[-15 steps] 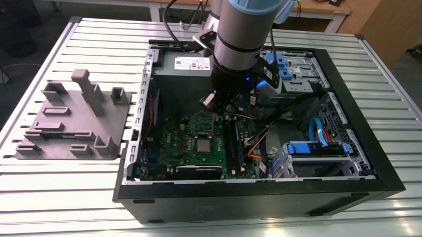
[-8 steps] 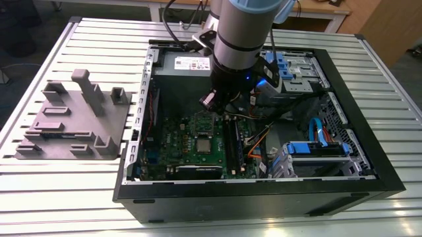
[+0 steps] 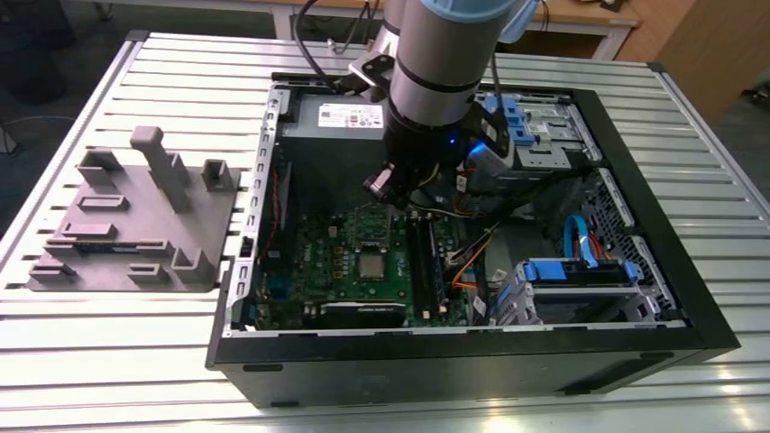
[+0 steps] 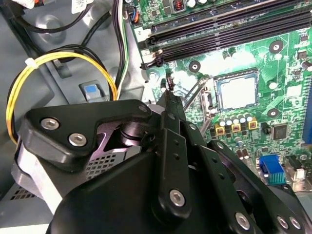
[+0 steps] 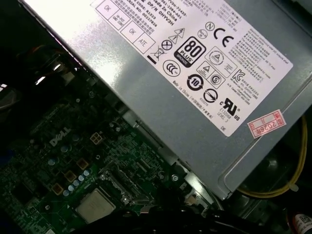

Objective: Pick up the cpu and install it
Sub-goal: 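Close the cpu cover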

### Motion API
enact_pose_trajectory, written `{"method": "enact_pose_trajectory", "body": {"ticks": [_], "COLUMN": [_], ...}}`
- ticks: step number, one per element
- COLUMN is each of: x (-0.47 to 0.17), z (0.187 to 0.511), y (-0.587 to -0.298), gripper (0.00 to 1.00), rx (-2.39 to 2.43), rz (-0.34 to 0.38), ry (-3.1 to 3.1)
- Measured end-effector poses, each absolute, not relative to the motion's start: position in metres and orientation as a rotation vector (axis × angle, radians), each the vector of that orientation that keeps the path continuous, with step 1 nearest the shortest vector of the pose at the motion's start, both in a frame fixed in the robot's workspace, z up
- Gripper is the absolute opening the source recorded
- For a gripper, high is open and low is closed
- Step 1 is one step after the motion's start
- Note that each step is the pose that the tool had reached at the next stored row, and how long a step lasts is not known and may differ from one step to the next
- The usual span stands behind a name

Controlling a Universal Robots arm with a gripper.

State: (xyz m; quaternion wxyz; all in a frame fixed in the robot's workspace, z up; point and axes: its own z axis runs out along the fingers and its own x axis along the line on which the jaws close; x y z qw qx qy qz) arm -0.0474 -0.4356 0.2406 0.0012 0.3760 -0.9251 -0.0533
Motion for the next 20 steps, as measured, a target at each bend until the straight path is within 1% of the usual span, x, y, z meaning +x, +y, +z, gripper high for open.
{"method": "enact_pose_trajectory", "body": {"ticks": [20], "x": [-0.0474], "z": [0.2471], "y": [-0.4356], "gripper": [0.10], "rx": [1.257], "rz": [-0.168], "ry": [-2.867]}}
